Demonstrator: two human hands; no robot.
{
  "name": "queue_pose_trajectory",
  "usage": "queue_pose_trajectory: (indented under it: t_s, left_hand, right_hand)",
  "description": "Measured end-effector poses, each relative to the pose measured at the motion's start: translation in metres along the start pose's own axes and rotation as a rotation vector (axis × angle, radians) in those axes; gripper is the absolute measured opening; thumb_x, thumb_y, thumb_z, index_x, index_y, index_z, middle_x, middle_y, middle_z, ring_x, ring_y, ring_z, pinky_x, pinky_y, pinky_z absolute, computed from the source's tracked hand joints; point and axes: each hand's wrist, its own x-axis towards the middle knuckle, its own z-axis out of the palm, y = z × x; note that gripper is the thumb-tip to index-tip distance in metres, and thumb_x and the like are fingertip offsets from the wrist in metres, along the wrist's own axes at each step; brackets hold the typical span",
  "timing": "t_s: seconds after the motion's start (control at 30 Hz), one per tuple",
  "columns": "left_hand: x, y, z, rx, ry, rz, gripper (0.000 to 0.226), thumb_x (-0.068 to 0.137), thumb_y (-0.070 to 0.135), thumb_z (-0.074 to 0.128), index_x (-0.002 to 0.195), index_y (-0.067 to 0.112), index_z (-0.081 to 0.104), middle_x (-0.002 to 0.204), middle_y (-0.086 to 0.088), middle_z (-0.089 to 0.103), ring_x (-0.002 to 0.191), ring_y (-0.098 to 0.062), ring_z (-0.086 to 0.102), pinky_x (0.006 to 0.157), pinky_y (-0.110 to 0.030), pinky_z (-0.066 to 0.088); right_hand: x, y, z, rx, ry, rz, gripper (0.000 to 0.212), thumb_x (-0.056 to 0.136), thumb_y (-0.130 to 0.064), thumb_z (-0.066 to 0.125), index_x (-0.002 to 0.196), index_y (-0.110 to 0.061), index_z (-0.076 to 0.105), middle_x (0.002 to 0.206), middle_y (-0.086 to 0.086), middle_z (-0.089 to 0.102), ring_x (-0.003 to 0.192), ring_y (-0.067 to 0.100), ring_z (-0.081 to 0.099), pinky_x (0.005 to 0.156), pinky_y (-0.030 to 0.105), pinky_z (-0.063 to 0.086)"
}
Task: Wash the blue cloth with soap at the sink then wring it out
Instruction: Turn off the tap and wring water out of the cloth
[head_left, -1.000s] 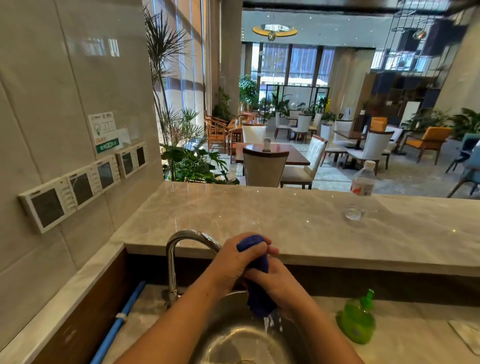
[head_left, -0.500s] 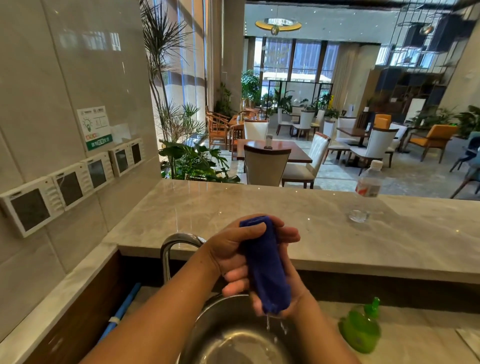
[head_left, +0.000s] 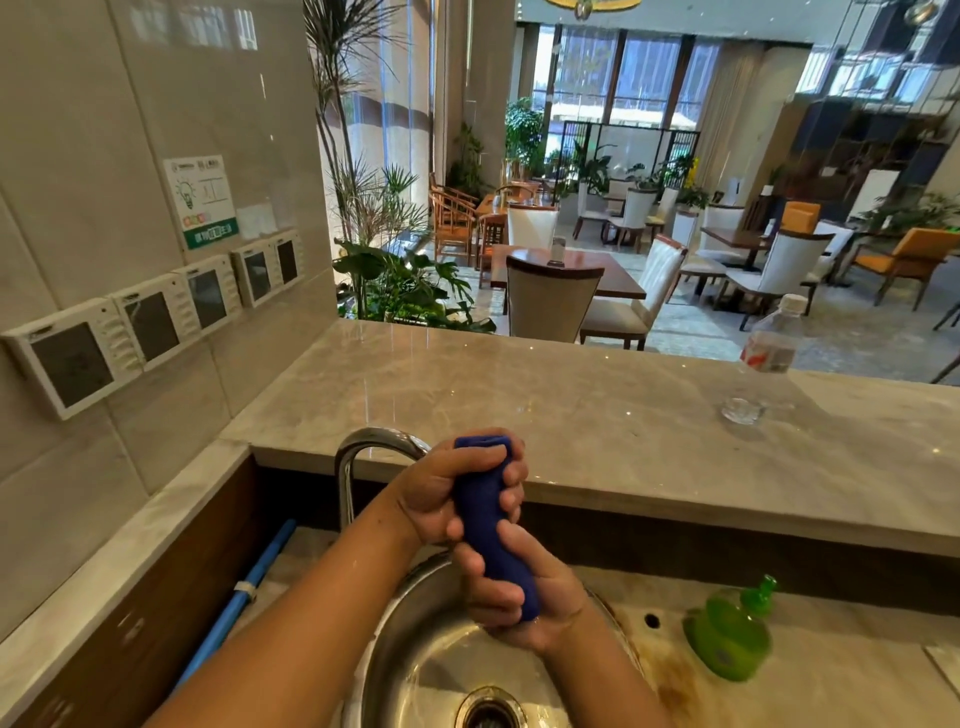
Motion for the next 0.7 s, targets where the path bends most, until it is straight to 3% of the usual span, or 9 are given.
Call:
queue_pose_trajectory:
  t_s: [0.1, 0.23, 0.43, 0.53, 0.7]
  left_hand:
    - [-0.008, -0.015, -0.012, -0.146, -0.043, 0.004, 0.022, 0.083, 0.017, 0.078, 0.097, 0.007, 0.065, 0.074, -0.006, 0.058, 0.059, -0.017, 0.062, 0.063, -0.035, 0.056]
    - [-0.007, -0.030, -0.004, -0.094, 0.158, 0.002, 0.034, 0.070, 0.022, 0.090, 0.089, 0.008, 0.065, 0.067, -0.003, 0.052, 0.048, -0.012, 0.051, 0.051, -0.028, 0.050]
    - [0.002, -0.023, 0.016, 0.008, 0.361, -0.032, 0.018, 0.084, 0.019, 0.071, 0.077, 0.010, 0.057, 0.056, 0.001, 0.044, 0.039, -0.007, 0.039, 0.041, -0.022, 0.038]
    - [0.008, -0.022, 0.020, 0.034, 0.453, -0.057, 0.022, 0.094, 0.016, 0.066, 0.074, 0.010, 0.060, 0.053, 0.001, 0.046, 0.037, -0.007, 0.039, 0.037, -0.019, 0.037]
    - [0.013, -0.029, 0.021, 0.000, 0.514, -0.123, 0.028, 0.099, 0.015, 0.058, 0.071, 0.010, 0.056, 0.049, 0.003, 0.043, 0.033, -0.006, 0.036, 0.033, -0.018, 0.029]
  right_hand:
    - [-0.011, -0.006, -0.001, -0.091, 0.121, 0.132, 0.032, 0.093, -0.031, 0.067, 0.114, -0.009, 0.055, 0.078, 0.000, 0.058, 0.051, 0.004, 0.051, 0.046, 0.015, 0.035]
    - [-0.018, -0.015, 0.000, -0.281, 0.327, 0.213, 0.030, 0.089, -0.036, 0.072, 0.099, -0.012, 0.057, 0.068, 0.001, 0.049, 0.046, 0.007, 0.045, 0.042, 0.017, 0.035]
    - [-0.019, -0.025, 0.020, -0.845, 0.444, 0.148, 0.025, 0.098, -0.036, 0.054, 0.087, -0.014, 0.053, 0.064, 0.000, 0.047, 0.046, 0.009, 0.040, 0.044, 0.019, 0.034]
    - [-0.017, -0.026, 0.021, -1.191, 0.457, 0.106, 0.033, 0.100, -0.040, 0.047, 0.085, -0.012, 0.056, 0.065, -0.001, 0.052, 0.051, 0.010, 0.046, 0.052, 0.022, 0.040]
    - [-0.020, -0.015, 0.012, -1.498, 0.607, 0.088, 0.037, 0.101, -0.046, 0.042, 0.078, -0.020, 0.055, 0.066, 0.003, 0.054, 0.057, 0.014, 0.049, 0.059, 0.034, 0.045]
